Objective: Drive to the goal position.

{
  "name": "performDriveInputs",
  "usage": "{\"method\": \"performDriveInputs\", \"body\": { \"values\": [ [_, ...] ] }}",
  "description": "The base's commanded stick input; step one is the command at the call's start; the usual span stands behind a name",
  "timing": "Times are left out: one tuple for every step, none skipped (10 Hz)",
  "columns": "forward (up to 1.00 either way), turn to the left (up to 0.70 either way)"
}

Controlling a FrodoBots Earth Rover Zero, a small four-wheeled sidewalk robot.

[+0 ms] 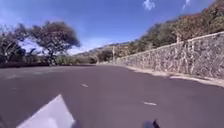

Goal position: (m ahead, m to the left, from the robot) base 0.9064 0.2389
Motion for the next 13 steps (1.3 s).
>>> {"method": "performDriveInputs", "body": {
  "values": [
    [0.50, 0.00],
    [0.50, 0.00],
    [0.50, 0.00],
    [0.50, 0.00],
    [0.50, 0.00],
    [0.50, 0.02],
    [0.50, 0.30],
    [0.50, 0.40],
    [0.50, 0.01],
    [0.50, 0.00],
    [0.50, 0.00],
    [0.50, 0.00],
    [0.50, 0.00]
  ]
}}
